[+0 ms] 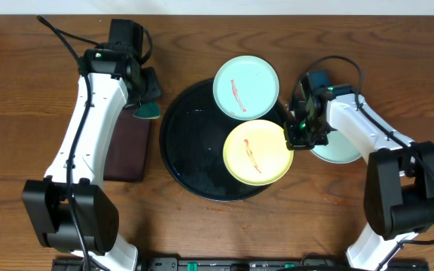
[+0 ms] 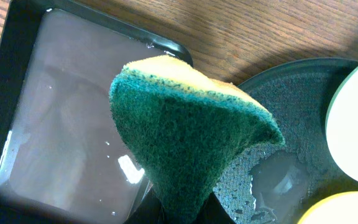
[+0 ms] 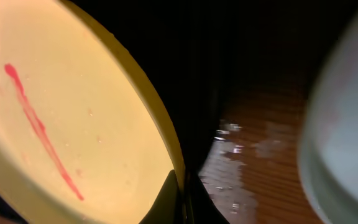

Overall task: Clean dirty plates on tray and stack at the side
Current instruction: 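Grasp the rim of the yellow plate with the right gripper, then move the sponge with the left gripper onto the yellow plate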

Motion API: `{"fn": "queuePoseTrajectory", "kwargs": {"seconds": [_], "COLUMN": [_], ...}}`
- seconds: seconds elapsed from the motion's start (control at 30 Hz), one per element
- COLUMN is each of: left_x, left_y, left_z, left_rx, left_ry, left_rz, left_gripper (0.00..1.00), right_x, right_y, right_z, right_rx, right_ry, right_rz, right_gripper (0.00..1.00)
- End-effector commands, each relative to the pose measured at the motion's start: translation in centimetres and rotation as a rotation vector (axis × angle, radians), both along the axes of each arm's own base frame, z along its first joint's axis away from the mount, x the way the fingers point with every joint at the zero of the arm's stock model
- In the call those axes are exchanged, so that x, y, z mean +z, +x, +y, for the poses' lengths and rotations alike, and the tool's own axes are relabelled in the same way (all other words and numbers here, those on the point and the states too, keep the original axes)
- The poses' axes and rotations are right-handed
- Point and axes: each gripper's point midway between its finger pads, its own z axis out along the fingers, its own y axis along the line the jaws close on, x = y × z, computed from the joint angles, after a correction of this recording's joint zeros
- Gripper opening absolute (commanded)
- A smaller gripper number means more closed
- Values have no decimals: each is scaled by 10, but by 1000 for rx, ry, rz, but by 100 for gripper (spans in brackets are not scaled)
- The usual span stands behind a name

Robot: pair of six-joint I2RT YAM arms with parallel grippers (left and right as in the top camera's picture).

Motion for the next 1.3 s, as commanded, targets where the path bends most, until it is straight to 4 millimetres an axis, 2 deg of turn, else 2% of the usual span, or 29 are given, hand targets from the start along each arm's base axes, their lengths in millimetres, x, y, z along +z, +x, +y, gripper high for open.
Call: {"fn": "queuePoseTrajectory", "kwargs": {"seconds": [0.0, 0.17, 0.33, 0.53, 0.6, 0.8, 0.9, 1.13, 1.27], "left_x": [-2, -2, -3, -3, -3, -4, -4, -5, -6], "left_y": [-2, -3, -4, -5, -5, -7, -8, -11, -15], "left_z": [0, 0, 0, 1, 1, -5, -7, -21, -31], "left_rx": [10, 10, 29, 39, 42, 31, 25, -14, -49], "left_ry": [1, 1, -4, -7, -8, -35, -35, -32, -27], "left_rz": [8, 11, 15, 22, 21, 31, 33, 43, 55], "left_gripper": [8, 7, 7, 7, 8, 8, 7, 7, 7], "right_x": [11, 11, 9, 8, 8, 7, 2, -15, -16], "right_y": [-6, -3, 3, -12, -15, -14, -13, -13, -11], "right_z": [34, 62, 78, 98, 103, 98, 95, 104, 105], "right_rx": [2, -108, -224, -164, -143, -109, -94, -35, -35], "right_ry": [87, 80, 41, 35, 32, 22, 17, 52, 59], "right_rz": [2, -5, -39, -36, -38, -47, -45, -19, -25], "right_gripper": [1, 1, 1, 1, 12, 27, 29, 26, 17]}}
